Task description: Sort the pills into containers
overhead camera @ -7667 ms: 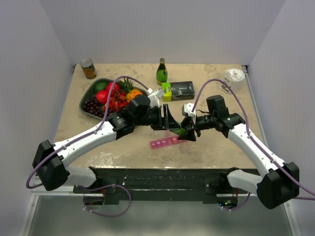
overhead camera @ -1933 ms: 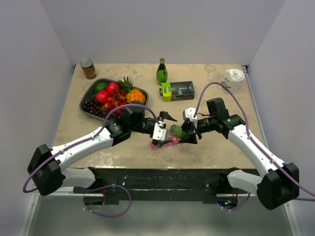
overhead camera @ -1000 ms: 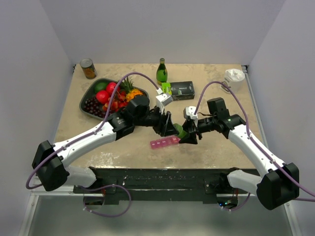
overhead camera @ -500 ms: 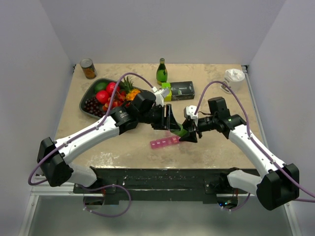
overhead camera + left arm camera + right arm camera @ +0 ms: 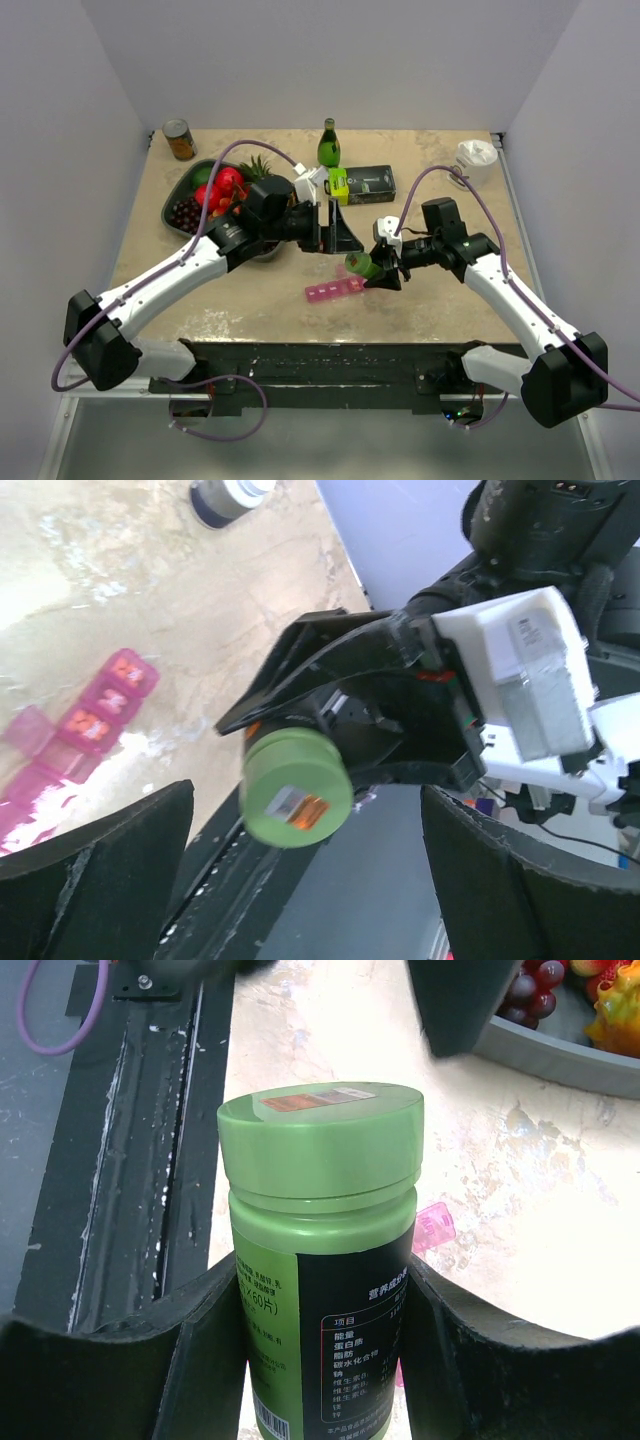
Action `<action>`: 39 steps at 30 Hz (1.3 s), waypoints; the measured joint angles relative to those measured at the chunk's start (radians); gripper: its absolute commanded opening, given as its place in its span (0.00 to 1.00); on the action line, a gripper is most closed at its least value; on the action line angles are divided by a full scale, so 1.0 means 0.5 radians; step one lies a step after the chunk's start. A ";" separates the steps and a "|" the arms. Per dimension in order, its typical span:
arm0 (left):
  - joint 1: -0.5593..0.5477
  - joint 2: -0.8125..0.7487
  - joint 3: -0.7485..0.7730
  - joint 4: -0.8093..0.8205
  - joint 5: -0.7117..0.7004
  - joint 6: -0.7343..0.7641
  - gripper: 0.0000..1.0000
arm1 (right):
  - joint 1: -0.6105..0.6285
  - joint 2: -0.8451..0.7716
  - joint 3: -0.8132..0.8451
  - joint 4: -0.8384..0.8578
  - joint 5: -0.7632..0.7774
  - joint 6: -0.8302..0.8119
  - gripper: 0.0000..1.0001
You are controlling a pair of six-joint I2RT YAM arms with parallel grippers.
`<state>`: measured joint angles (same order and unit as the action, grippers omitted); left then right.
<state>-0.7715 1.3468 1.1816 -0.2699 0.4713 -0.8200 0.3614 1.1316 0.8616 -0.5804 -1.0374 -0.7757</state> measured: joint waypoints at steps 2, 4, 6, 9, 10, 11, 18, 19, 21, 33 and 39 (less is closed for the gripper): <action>0.050 -0.053 -0.057 -0.001 0.027 0.066 0.99 | 0.000 0.000 0.000 0.000 0.000 -0.003 0.00; 0.095 -0.092 -0.098 -0.021 0.027 0.172 0.99 | 0.000 0.000 0.000 0.000 0.000 -0.005 0.00; 0.130 -0.129 -0.140 -0.053 0.017 0.288 0.99 | 0.000 0.000 0.000 0.000 0.000 -0.006 0.00; 0.169 -0.197 -0.217 -0.117 -0.011 0.503 0.99 | 0.000 0.000 -0.001 -0.001 0.000 -0.006 0.00; 0.181 -0.229 -0.248 -0.134 -0.022 0.609 0.99 | 0.000 0.000 -0.001 -0.001 0.000 -0.007 0.00; 0.184 -0.253 -0.268 -0.144 -0.025 0.680 0.99 | 0.000 0.000 0.000 -0.001 0.000 -0.007 0.00; 0.195 -0.773 -0.753 0.169 -0.009 1.367 0.99 | 0.000 0.000 0.000 -0.006 -0.001 -0.023 0.00; 0.195 -0.896 -0.871 0.274 -0.010 1.453 0.99 | 0.000 0.000 0.000 -0.008 -0.001 -0.026 0.00; 0.195 -1.106 -1.091 0.546 -0.020 1.576 0.99 | 0.000 0.000 0.000 -0.012 -0.002 -0.029 0.00; 0.195 -1.047 -1.416 1.242 0.186 2.168 0.99 | -0.004 0.000 0.000 -0.029 -0.002 -0.056 0.00; 0.194 -0.951 -1.379 1.321 0.343 2.227 0.99 | -0.004 0.000 0.000 -0.038 -0.002 -0.059 0.00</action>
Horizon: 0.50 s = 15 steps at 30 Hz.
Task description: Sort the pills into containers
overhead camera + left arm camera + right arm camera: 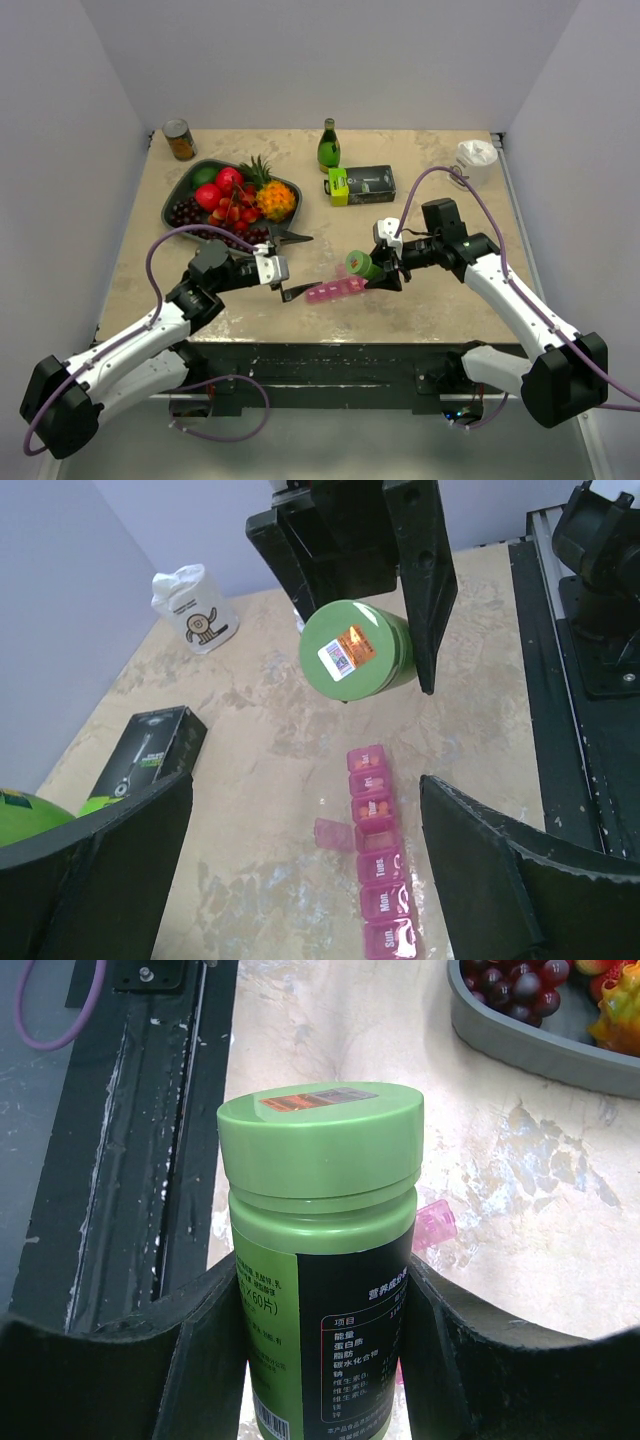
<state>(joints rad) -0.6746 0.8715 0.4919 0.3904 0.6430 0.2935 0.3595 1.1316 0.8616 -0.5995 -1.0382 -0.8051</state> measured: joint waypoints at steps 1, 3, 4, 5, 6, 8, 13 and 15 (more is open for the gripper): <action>-0.002 0.006 0.004 0.014 0.012 0.008 0.99 | 0.000 0.000 0.000 0.000 0.000 -0.001 0.00; -0.011 0.022 0.015 0.027 0.036 0.027 0.99 | 0.000 0.000 0.000 -0.005 0.000 -0.001 0.00; -0.019 0.032 0.023 0.028 0.044 0.037 0.99 | 0.000 0.000 0.000 -0.008 0.000 -0.002 0.00; -0.028 0.043 0.031 0.026 0.050 0.050 0.99 | 0.000 0.000 0.000 -0.011 0.000 -0.002 0.00; -0.047 0.061 0.046 0.022 0.056 0.076 0.99 | 0.000 0.000 -0.001 -0.014 0.000 -0.002 0.00; -0.089 0.116 0.092 0.008 0.056 0.131 0.99 | 0.000 0.000 0.000 -0.016 -0.001 -0.005 0.00; -0.244 0.299 0.237 -0.079 -0.009 0.320 0.99 | 0.000 0.000 0.000 -0.026 0.000 -0.015 0.00; -0.301 0.376 0.298 -0.127 -0.043 0.396 0.99 | -0.001 0.000 0.000 -0.027 -0.001 -0.016 0.00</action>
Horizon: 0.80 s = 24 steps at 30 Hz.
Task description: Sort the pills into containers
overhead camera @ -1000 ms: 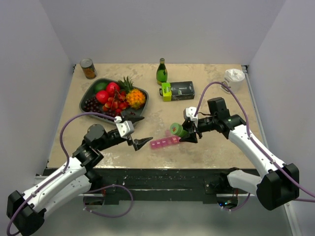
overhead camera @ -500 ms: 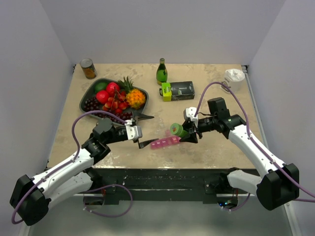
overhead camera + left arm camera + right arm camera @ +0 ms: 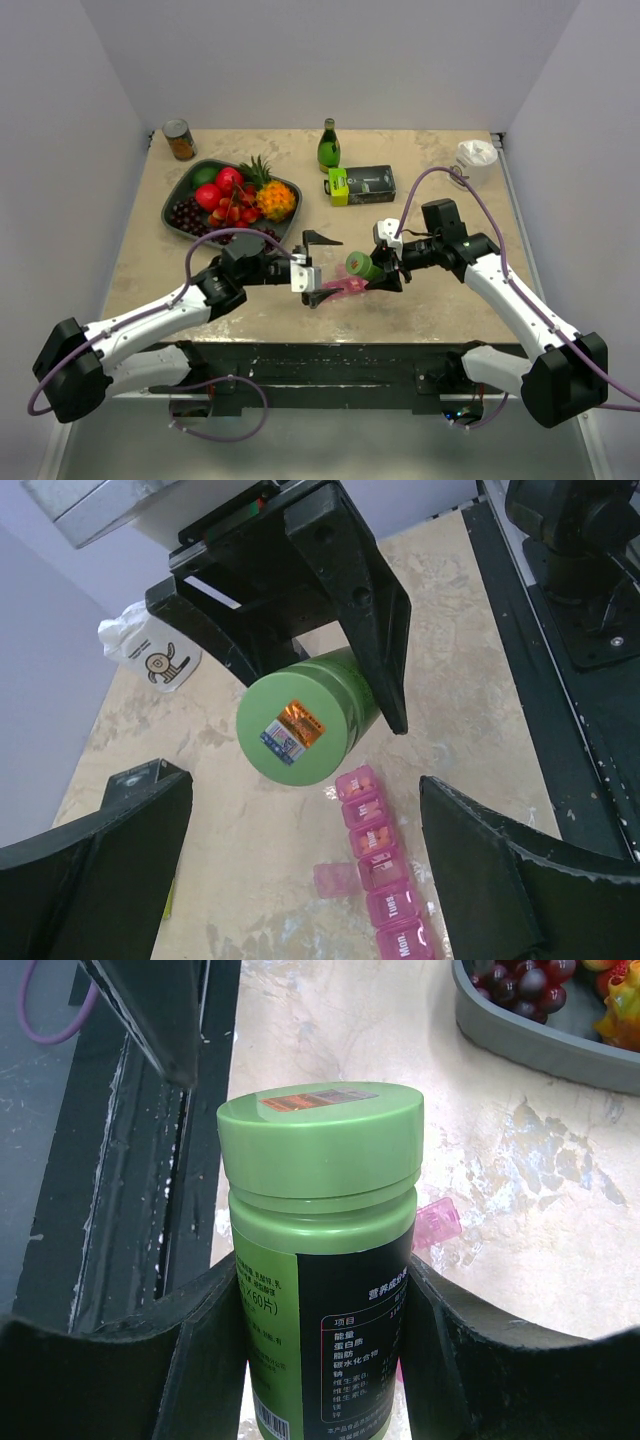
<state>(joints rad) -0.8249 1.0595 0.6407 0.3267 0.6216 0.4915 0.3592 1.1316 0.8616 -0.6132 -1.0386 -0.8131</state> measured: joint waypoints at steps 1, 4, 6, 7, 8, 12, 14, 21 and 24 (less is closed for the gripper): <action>-0.014 0.027 0.021 -0.014 -0.007 0.021 0.98 | -0.001 0.000 0.000 0.000 0.000 0.000 0.00; -0.029 0.115 0.105 -0.055 -0.011 0.093 0.97 | -0.001 0.000 0.000 -0.001 0.000 -0.001 0.00; -0.029 0.163 0.165 -0.079 -0.005 0.121 0.94 | -0.001 0.000 0.000 -0.001 0.000 -0.001 0.00; -0.029 0.187 0.199 -0.102 0.005 0.140 0.93 | -0.001 0.000 0.000 -0.001 0.000 -0.001 0.00; -0.029 0.216 0.236 -0.124 0.012 0.153 0.92 | -0.001 0.000 0.000 -0.001 0.000 -0.002 0.00; -0.032 0.313 0.346 -0.201 0.056 0.208 0.88 | -0.001 0.000 0.000 -0.001 0.000 -0.002 0.00; -0.033 0.349 0.389 -0.271 0.080 0.233 0.84 | -0.001 0.000 0.000 -0.002 0.000 -0.002 0.00; -0.044 0.451 0.516 -0.446 0.166 0.298 0.65 | -0.001 0.000 0.000 -0.001 -0.001 -0.005 0.00; -0.047 0.482 0.551 -0.488 0.195 0.310 0.45 | -0.001 0.000 0.000 -0.001 0.000 -0.006 0.00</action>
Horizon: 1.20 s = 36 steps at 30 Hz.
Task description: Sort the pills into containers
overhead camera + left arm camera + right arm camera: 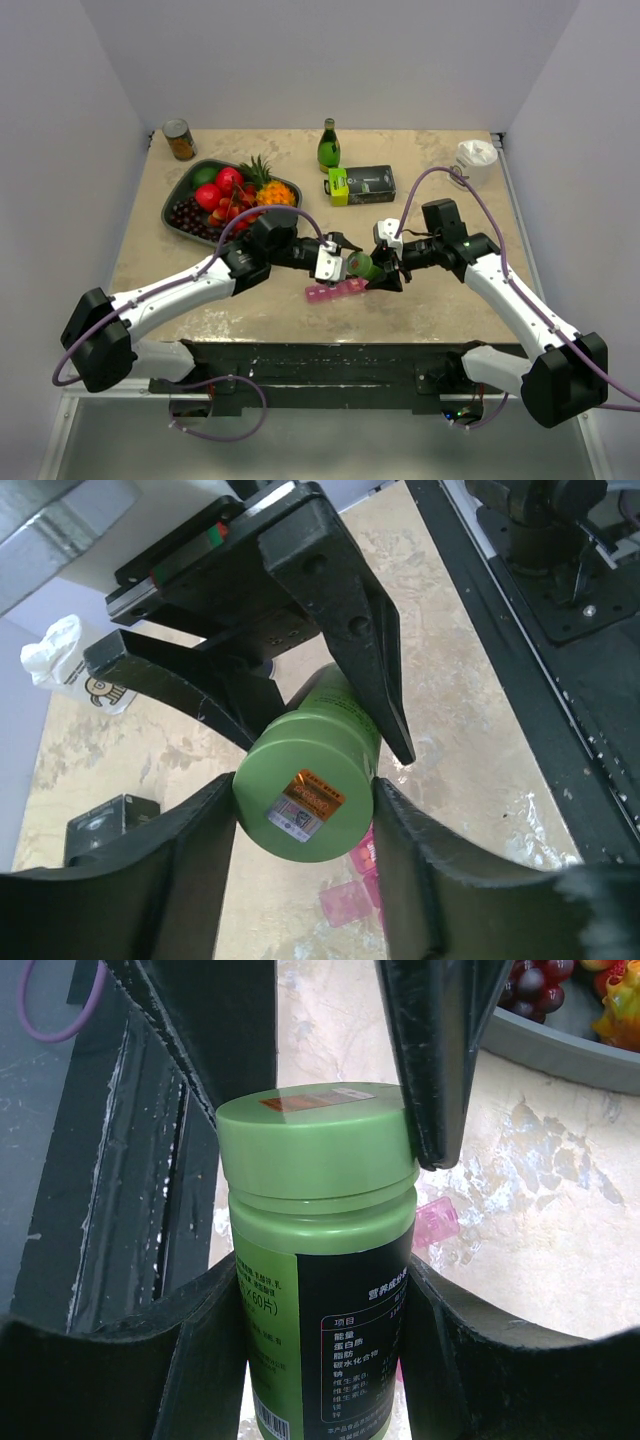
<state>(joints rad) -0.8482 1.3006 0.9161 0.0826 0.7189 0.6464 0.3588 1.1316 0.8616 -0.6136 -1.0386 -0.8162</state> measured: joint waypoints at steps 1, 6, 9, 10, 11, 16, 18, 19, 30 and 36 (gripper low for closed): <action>0.000 0.003 0.005 -0.014 0.011 0.000 0.39 | 0.000 0.000 0.000 0.000 0.000 -0.001 0.00; -0.002 0.006 0.016 -0.033 0.027 -0.074 0.12 | 0.000 0.000 -0.001 -0.015 -0.007 -0.010 0.00; -0.002 0.006 0.016 -0.003 0.017 -0.284 0.00 | 0.000 0.000 -0.001 -0.021 -0.014 -0.012 0.00; 0.000 0.006 0.016 0.011 0.009 -0.380 0.00 | 0.000 -0.002 -0.001 -0.021 -0.018 -0.012 0.00; 0.002 0.006 0.016 0.030 -0.021 -0.565 0.00 | 0.000 -0.003 -0.001 -0.021 -0.021 -0.011 0.00; -0.004 0.005 0.031 0.056 -0.213 -1.285 0.00 | 0.000 -0.005 0.000 -0.015 -0.021 0.056 0.00; -0.008 0.002 0.032 0.053 -0.300 -1.591 0.00 | 0.000 -0.005 0.000 -0.022 -0.021 0.095 0.00; -0.011 -0.002 0.032 0.034 -0.365 -1.785 0.00 | -0.002 -0.005 0.000 -0.022 -0.020 0.112 0.00; -0.050 -0.006 0.387 -0.739 -0.844 -2.866 0.00 | -0.009 -0.017 0.001 0.121 -0.065 0.121 0.00; -0.050 0.034 0.477 -0.893 -0.904 -3.127 0.00 | -0.008 -0.017 0.001 0.152 -0.064 0.105 0.00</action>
<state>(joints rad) -0.8730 1.3178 1.1545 -0.3637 0.2668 -0.9169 0.3546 1.1233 0.8619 -0.5377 -1.0706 -0.7635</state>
